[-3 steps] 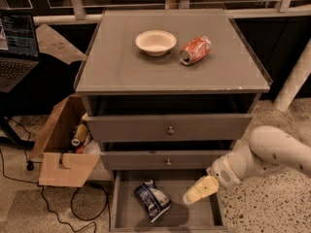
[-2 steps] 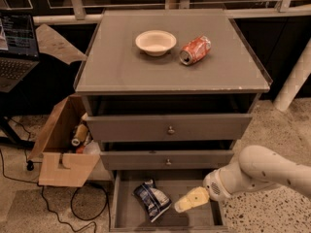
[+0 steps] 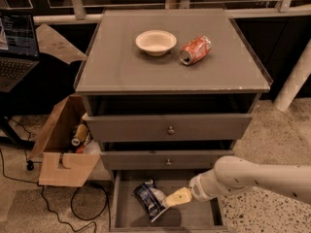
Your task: Pick blue chip bag from bottom drawer and place on counter
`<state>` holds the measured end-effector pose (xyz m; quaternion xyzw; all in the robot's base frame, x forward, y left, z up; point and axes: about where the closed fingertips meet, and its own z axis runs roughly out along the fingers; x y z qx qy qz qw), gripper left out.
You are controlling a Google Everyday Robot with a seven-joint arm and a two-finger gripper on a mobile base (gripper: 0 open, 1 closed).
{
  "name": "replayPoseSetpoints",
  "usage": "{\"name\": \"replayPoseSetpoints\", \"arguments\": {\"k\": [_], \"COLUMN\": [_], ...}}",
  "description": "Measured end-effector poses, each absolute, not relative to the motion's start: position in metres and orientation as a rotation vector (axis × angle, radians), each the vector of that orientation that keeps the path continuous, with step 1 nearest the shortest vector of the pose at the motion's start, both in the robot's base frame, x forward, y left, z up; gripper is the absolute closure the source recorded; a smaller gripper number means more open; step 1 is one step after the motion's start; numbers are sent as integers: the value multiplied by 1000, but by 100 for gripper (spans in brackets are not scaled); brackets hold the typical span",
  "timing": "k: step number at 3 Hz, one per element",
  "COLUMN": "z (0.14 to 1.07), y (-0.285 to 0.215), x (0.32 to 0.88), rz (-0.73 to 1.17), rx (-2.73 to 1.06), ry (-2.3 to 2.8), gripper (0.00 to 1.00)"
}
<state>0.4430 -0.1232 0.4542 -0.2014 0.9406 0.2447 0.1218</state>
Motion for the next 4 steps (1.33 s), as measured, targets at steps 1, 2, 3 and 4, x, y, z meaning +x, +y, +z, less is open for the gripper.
{"name": "replayPoseSetpoints", "arguments": {"k": [1, 2, 3, 4], "z": [444, 436, 386, 346], "y": [-130, -130, -118, -93], "x": [461, 459, 459, 464], "rz": [682, 689, 687, 703], "rx": [-522, -512, -473, -496], "ry": [2764, 2777, 2812, 2837], "gripper": [0, 0, 0, 0]}}
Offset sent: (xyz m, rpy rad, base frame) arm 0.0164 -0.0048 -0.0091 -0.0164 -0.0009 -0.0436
